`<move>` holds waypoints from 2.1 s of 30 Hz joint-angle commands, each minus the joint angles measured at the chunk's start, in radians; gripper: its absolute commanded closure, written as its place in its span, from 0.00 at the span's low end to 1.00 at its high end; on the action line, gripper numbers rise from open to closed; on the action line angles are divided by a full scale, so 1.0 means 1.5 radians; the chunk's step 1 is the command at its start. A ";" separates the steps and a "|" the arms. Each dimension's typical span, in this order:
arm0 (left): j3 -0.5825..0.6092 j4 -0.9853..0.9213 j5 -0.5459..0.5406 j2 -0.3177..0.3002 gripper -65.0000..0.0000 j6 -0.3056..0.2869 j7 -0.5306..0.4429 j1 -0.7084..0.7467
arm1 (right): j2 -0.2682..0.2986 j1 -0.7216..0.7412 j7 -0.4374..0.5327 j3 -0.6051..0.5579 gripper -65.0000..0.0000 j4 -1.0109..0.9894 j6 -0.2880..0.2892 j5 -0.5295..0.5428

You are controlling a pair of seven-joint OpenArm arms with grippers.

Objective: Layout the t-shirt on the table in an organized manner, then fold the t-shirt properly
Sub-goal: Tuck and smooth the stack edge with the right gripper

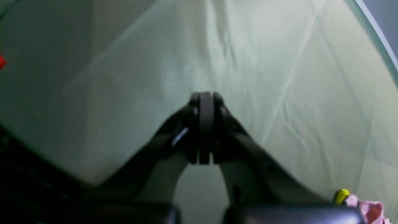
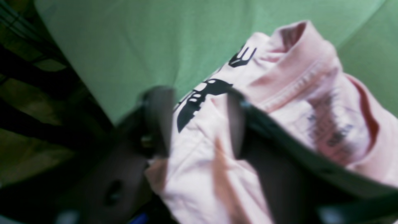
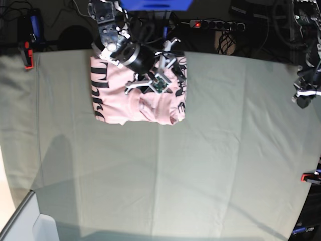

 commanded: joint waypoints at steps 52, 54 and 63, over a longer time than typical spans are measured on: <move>-0.006 0.008 -0.004 -0.020 1.00 -0.006 -0.012 -0.006 | -0.015 0.057 0.017 -0.012 0.97 -0.073 0.002 0.015; -0.006 0.008 -0.004 -0.020 1.00 -0.006 -0.012 -0.006 | -0.015 0.058 0.020 -0.014 0.97 -0.073 0.002 0.016; -0.006 0.008 -0.004 -0.020 1.00 -0.006 -0.012 -0.006 | -0.015 0.061 0.019 -0.052 0.97 -0.073 0.002 0.016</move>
